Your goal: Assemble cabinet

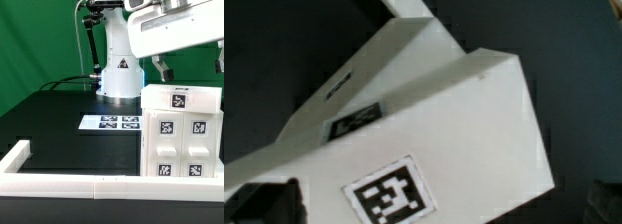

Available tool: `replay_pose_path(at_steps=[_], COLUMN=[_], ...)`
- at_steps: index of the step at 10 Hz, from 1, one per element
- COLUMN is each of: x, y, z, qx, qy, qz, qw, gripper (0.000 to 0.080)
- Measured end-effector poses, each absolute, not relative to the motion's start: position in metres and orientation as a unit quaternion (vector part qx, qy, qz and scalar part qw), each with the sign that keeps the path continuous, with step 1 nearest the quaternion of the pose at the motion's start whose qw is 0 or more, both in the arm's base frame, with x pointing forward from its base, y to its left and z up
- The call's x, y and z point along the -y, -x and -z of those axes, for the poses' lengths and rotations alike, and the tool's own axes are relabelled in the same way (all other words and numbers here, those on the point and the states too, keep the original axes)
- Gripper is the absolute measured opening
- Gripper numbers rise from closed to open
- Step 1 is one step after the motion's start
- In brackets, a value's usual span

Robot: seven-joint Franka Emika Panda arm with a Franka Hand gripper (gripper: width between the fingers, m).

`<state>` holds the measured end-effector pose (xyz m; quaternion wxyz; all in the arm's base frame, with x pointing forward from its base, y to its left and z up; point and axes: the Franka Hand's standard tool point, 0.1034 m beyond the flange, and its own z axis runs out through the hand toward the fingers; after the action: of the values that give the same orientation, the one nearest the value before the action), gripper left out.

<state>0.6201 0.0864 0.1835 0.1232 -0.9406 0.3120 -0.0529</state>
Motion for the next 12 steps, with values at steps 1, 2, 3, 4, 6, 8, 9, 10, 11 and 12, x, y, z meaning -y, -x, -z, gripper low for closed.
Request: replay_pose_path(at_steps=[1,2,3,4,6,8,9,10,11,12], x=[-0.086,-0.083,-0.082,-0.082,-0.083,-0.081,-0.08,-0.079,-0.077,-0.076], y=[-0.62,-0.62,-0.62,-0.621,-0.624,-0.624,-0.624,-0.625,-0.625,-0.625], z=[-0.183,-0.183,-0.183,-0.182,-0.18,-0.18,-0.18,-0.179,-0.176,-0.171], qx=[-0.246,-0.135,-0.045,0.037,0.132,0.191,0.215,0.271,0.35,0.418], qy=[0.961,0.984,0.993,0.995,0.987,0.978,0.973,0.959,0.933,0.905], qz=[0.062,0.076,0.083,0.082,0.079,0.081,0.081,0.083,0.082,0.074], qw=[0.114,0.085,0.067,0.052,0.035,0.03,0.027,0.022,0.013,0.004], gripper=[0.0797,0.0797,0.0797,0.0797,0.0797,0.0797,0.0797,0.0797,0.0797,0.0797])
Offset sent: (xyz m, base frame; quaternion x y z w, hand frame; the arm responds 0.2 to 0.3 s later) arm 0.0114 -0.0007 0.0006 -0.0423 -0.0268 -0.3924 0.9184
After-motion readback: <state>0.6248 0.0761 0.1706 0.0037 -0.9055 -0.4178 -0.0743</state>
